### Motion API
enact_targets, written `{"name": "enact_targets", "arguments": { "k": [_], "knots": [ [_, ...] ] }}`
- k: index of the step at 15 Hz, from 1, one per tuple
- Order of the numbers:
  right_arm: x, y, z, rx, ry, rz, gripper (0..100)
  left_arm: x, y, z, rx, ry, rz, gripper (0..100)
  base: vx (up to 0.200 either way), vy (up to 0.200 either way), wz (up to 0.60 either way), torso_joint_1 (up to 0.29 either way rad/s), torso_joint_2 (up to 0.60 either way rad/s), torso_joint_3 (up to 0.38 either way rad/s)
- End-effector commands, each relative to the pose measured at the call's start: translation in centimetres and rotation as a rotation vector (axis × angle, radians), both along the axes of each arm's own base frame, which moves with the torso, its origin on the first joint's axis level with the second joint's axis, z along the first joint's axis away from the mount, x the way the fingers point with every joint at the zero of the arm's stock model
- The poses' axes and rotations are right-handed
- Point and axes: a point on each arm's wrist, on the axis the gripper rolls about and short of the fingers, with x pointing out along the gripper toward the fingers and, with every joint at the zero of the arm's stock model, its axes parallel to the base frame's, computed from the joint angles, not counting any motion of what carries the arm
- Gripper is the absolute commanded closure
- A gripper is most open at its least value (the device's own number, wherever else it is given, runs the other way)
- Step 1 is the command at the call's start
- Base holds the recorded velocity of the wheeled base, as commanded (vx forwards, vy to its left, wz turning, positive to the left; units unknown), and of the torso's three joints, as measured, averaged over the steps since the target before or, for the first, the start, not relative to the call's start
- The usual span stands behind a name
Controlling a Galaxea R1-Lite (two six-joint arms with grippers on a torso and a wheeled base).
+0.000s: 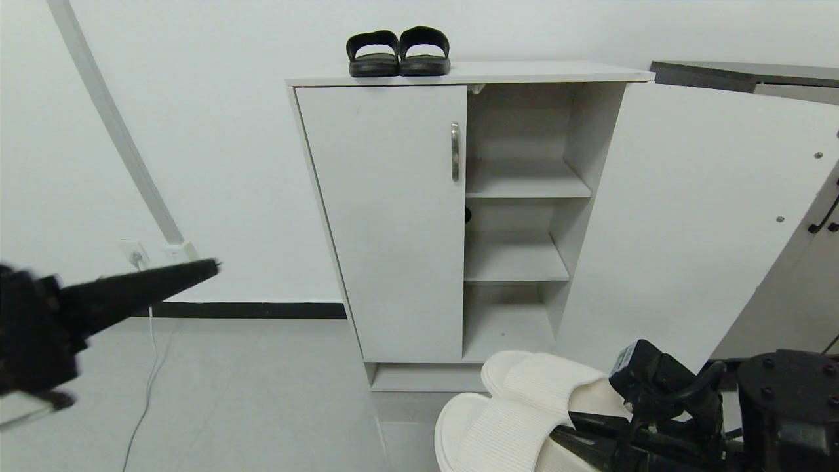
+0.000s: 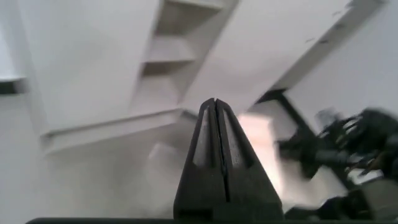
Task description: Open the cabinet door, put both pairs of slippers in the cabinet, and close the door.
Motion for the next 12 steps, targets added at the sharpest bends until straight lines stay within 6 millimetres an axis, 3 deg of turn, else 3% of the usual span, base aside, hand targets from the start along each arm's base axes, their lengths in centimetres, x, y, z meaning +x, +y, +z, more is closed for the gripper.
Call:
{"name": "enact_targets", "arguments": {
  "k": [1, 5, 7, 10, 12],
  "knots": [
    [0.1, 0.0, 0.1, 0.003, -0.003, -0.001, 100, -8.2, 3.8, -3.8, 0.055, -0.043, 0.224, 100, 0.0, 0.0, 0.0, 0.0, 0.0, 0.0],
    [0.3, 0.0, 0.2, 0.015, -0.013, -0.009, 100, -10.9, 4.9, -9.0, 0.142, -0.042, 0.437, 100, 0.0, 0.0, 0.0, 0.0, 0.0, 0.0],
    [0.3, -0.1, 0.5, 0.03, -0.029, -0.013, 100, -12.1, 4.9, -13.8, 0.233, -0.062, 0.554, 100, 0.0, 0.0, 0.0, 0.0, 0.0, 0.0],
    [0.3, 0.0, 0.5, 0.032, -0.031, -0.013, 100, -12.2, 4.8, -16.8, 0.296, -0.059, 0.687, 100, 0.0, 0.0, 0.0, 0.0, 0.0, 0.0],
    [0.4, 0.0, 0.5, 0.031, -0.03, -0.013, 100, -12.0, 4.7, -17.8, 0.307, -0.106, 0.718, 100, 0.0, 0.0, 0.0, 0.0, 0.0, 0.0]
  ]
}}
